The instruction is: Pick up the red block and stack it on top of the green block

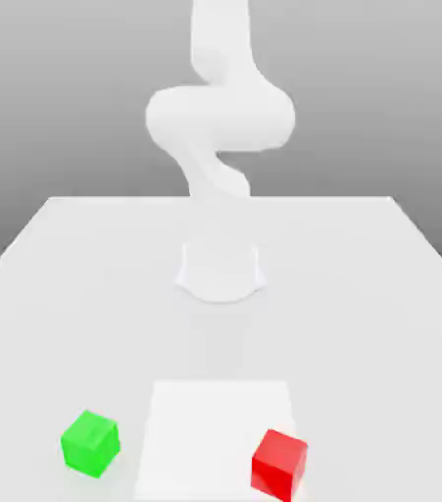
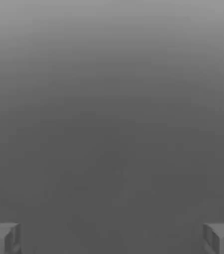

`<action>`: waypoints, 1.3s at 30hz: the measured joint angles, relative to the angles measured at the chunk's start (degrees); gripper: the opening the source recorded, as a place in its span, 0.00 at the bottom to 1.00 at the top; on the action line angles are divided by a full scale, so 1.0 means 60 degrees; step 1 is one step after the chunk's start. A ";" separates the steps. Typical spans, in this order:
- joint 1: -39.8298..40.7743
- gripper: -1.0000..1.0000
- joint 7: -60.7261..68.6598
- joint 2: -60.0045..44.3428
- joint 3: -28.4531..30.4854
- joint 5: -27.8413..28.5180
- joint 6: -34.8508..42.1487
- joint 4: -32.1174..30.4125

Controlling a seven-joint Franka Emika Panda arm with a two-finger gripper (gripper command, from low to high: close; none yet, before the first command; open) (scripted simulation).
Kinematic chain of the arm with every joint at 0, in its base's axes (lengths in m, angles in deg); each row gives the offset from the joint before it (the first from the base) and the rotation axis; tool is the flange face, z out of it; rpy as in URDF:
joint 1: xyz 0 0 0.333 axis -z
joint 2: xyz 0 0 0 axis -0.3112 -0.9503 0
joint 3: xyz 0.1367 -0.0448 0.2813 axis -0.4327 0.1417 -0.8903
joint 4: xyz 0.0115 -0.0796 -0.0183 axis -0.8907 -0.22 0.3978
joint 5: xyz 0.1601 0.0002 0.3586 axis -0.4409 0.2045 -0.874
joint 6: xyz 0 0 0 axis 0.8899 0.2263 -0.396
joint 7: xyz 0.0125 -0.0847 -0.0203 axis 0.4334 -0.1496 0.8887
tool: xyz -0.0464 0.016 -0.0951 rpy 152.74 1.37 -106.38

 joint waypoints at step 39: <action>-0.1965 0.00 0.8786 -0.9884 0.0602 -0.0696 -0.4256 -0.1347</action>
